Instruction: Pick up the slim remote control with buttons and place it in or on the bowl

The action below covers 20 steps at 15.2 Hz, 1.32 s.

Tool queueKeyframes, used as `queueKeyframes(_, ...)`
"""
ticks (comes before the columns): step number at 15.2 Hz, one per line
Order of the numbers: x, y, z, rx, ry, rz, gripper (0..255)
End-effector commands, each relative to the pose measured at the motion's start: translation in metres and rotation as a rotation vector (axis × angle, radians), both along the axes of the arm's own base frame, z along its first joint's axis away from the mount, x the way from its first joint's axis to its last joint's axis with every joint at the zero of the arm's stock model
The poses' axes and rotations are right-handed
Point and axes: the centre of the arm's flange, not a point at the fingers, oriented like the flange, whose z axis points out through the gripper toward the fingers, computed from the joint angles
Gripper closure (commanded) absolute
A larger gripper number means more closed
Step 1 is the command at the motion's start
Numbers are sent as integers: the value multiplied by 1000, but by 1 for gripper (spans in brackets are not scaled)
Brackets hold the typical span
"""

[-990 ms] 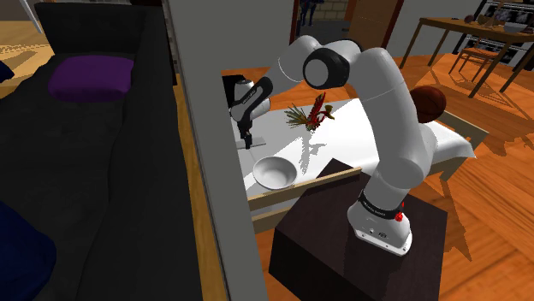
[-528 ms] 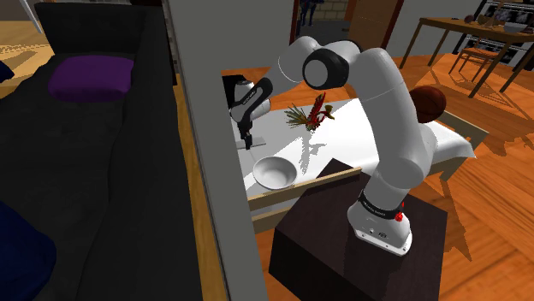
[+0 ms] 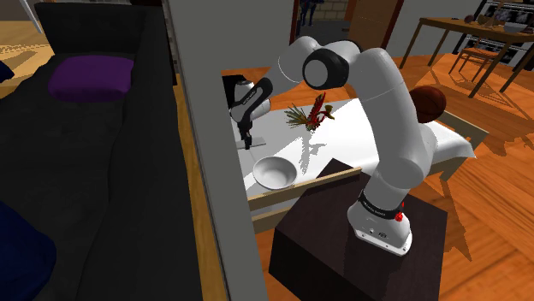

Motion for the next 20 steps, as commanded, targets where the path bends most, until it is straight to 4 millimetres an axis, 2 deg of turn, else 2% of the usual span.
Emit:
queueKeyframes(1, 0, 0, 0, 0, 0, 0, 255)
queueKeyframes(2, 0, 0, 0, 0, 0, 0, 255)
queueKeyframes(20, 0, 0, 95, 0, 0, 0, 255)
